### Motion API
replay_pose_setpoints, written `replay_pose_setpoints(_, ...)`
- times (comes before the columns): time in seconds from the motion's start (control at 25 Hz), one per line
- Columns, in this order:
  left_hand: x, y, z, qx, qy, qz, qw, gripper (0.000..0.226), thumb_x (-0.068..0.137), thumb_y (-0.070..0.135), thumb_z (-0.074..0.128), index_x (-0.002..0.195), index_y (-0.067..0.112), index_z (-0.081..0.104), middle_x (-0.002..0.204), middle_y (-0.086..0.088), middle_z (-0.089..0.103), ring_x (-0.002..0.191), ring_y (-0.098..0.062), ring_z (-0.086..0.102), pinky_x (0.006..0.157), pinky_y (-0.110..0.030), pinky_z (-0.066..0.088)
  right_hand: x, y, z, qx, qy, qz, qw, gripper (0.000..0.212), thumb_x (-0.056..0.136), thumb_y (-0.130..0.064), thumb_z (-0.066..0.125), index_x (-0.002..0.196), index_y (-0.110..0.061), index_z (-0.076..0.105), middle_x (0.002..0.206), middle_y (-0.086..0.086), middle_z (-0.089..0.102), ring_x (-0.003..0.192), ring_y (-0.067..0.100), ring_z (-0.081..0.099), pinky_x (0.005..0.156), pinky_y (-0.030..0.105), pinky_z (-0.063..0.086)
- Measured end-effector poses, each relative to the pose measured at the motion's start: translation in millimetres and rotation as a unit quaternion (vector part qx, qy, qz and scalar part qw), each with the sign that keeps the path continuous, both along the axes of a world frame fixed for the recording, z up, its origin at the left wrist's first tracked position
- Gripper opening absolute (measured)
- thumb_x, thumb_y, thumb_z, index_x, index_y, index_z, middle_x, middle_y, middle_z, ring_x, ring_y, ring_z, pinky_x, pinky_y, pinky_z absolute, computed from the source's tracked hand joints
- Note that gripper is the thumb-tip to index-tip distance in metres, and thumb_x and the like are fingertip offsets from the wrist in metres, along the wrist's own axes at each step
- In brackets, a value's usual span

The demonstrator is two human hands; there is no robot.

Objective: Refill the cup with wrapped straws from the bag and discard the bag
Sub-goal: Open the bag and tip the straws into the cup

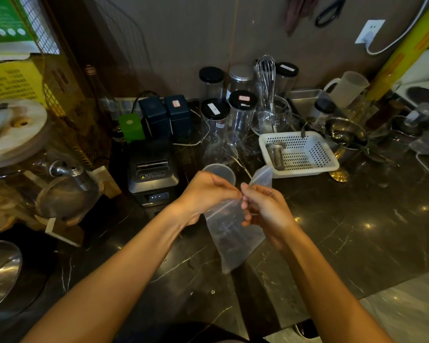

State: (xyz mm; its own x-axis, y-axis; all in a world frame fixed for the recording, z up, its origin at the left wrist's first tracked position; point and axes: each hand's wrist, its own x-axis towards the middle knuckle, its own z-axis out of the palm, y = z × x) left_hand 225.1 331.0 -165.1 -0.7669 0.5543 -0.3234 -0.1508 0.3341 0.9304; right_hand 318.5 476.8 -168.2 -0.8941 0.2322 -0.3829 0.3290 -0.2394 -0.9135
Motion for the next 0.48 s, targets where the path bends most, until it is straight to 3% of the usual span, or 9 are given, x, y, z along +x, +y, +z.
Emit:
replay_pose_setpoints(0.12, 0, -1, -1, 0.014, -0.085, 0.006, 0.996, 0.020, 0.083, 0.015, 0.077, 0.091, -0.004, 0.078, 0.071, -0.008, 0.069, 0.076, -0.018, 0.068, 0.073, -0.032, 0.052, 3, 6, -2, -0.026, 0.010, 0.013, 1.000, 0.024, 0.101, -0.026, 0.066, 0.083, -0.010, 0.067, 0.072, 0.007, 0.061, 0.056, 0.017, 0.054, 0.052, 0.031, 0.053)
replay_pose_setpoints(0.2, 0, 1, 1, 0.001, -0.065, 0.000, 0.998, 0.019, 0.084, 0.011, 0.076, 0.093, -0.005, 0.077, 0.078, -0.013, 0.069, 0.077, -0.016, 0.069, 0.070, -0.029, 0.054, 4, 7, -4, -0.029, 0.015, 0.013, 0.999, 0.022, 0.102, -0.023, 0.064, 0.084, -0.010, 0.067, 0.072, 0.006, 0.061, 0.058, 0.018, 0.054, 0.052, 0.032, 0.053)
replay_pose_setpoints(0.32, 2, 4, 10, -0.010, -0.034, -0.017, 0.999, 0.007, 0.083, 0.004, 0.077, 0.088, 0.006, 0.081, 0.087, -0.012, 0.076, 0.073, -0.005, 0.071, 0.060, -0.018, 0.056, 3, 5, -4, -0.001, -0.005, 0.001, 1.000, 0.025, 0.101, -0.027, 0.065, 0.083, -0.010, 0.067, 0.071, 0.005, 0.063, 0.057, 0.018, 0.056, 0.051, 0.032, 0.054)
replay_pose_setpoints(0.48, 3, 5, 12, 0.010, -0.084, -0.017, 0.996, 0.010, 0.081, 0.007, 0.081, 0.091, 0.004, 0.081, 0.083, -0.007, 0.080, 0.078, -0.011, 0.077, 0.066, -0.024, 0.061, 2, 7, -5, 0.007, -0.006, -0.007, 1.000, 0.030, 0.100, -0.033, 0.067, 0.083, -0.008, 0.067, 0.070, 0.006, 0.064, 0.058, 0.018, 0.058, 0.051, 0.031, 0.056)
